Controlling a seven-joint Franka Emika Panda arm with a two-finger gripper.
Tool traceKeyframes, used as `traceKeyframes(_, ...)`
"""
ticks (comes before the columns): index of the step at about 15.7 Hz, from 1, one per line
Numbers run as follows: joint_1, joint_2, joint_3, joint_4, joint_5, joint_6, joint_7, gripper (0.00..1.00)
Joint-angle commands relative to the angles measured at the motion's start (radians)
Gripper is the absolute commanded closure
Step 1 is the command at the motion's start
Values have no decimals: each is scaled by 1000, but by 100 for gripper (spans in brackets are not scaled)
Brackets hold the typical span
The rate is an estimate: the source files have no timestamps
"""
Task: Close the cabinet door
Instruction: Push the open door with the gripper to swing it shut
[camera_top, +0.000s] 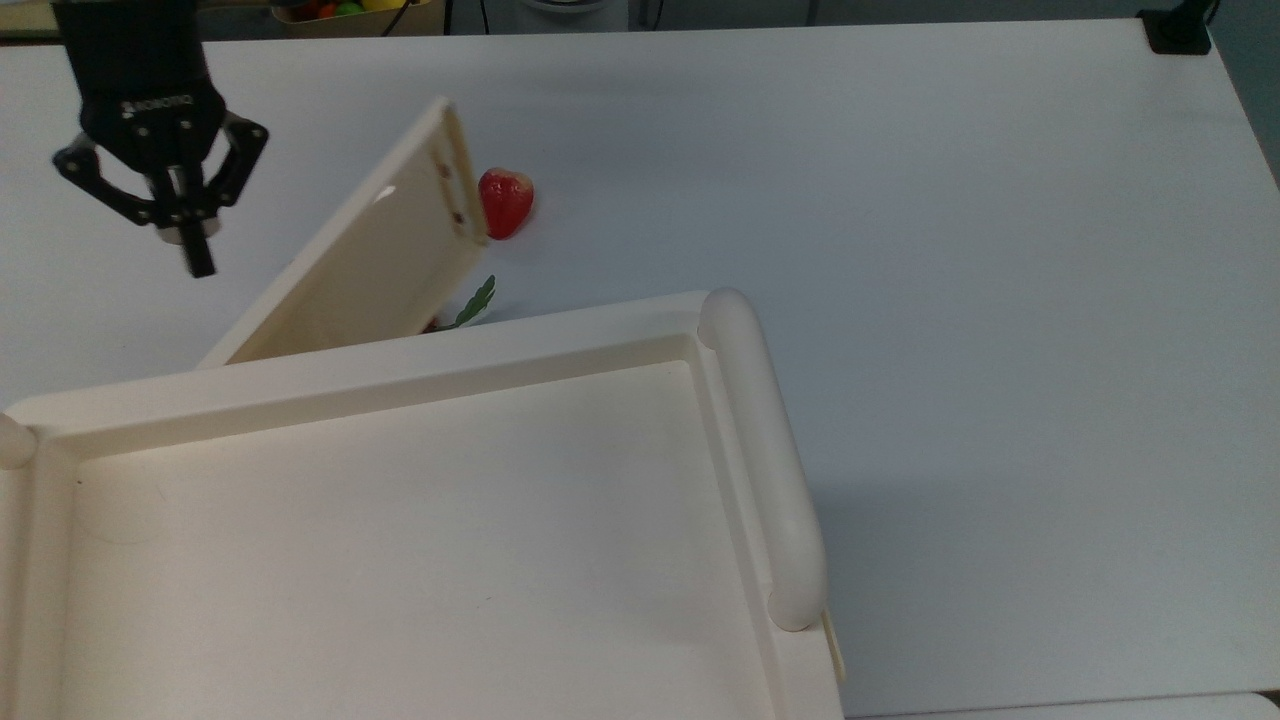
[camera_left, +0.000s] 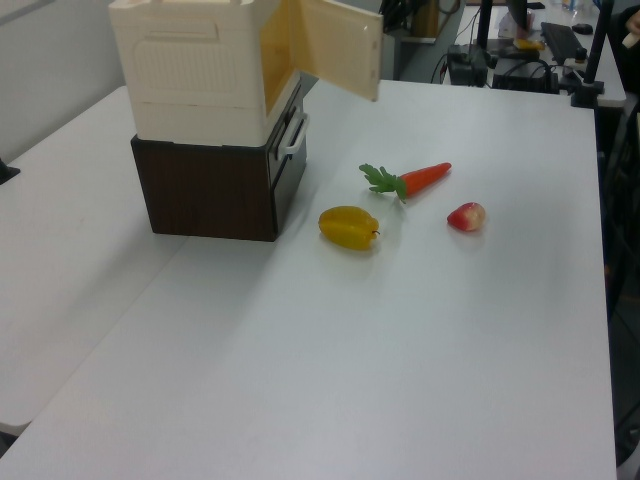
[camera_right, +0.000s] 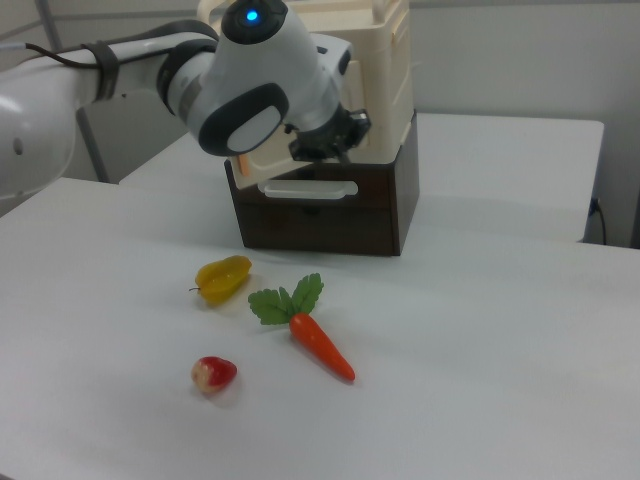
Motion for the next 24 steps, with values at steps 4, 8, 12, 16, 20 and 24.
traceKeyframes(4,139,-4,8,10,52,-10,295,98)
traceKeyframes(8,216,28,6,32,54,34,461,98)
traceKeyframes(12,277,100,9,45,54,253,636,98)
traceKeyframes(16,296,142,11,84,54,289,722,98)
traceKeyframes(20,297,163,24,93,57,390,790,98)
traceKeyframes(24,297,185,43,96,57,487,807,97)
